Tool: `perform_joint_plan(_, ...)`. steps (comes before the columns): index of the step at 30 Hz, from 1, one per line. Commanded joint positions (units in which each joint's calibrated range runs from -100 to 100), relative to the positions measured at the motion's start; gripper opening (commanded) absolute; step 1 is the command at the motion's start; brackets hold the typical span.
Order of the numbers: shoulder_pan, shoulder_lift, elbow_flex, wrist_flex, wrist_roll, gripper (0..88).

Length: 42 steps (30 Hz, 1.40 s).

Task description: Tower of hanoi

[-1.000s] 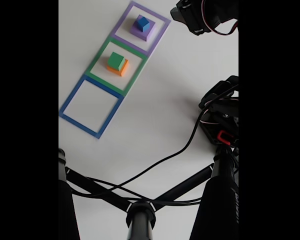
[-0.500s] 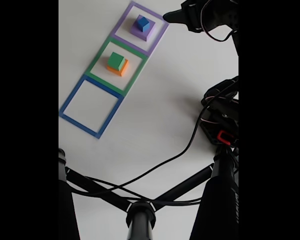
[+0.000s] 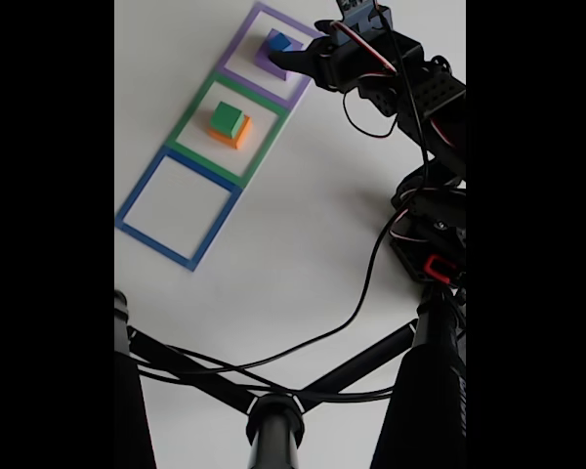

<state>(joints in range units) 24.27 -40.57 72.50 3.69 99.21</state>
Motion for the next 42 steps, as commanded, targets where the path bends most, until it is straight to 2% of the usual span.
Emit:
perform_joint_plan(1, -0.7, 6.6, 2.0, -15.5, 0.8, 30.6)
perform_joint_plan(7, -1.2, 15.1, 4.8, -28.3, 0.8, 30.9)
perform_joint_plan(24, 0.7, 41.7, -0.3, -52.0, 0.8, 30.6)
perform_joint_plan(30, 0.3, 48.0, -3.4, -56.3, 0.8, 29.7)
perform_joint_plan(42, -1.2, 51.0, -4.5, -57.4, 0.8, 23.6)
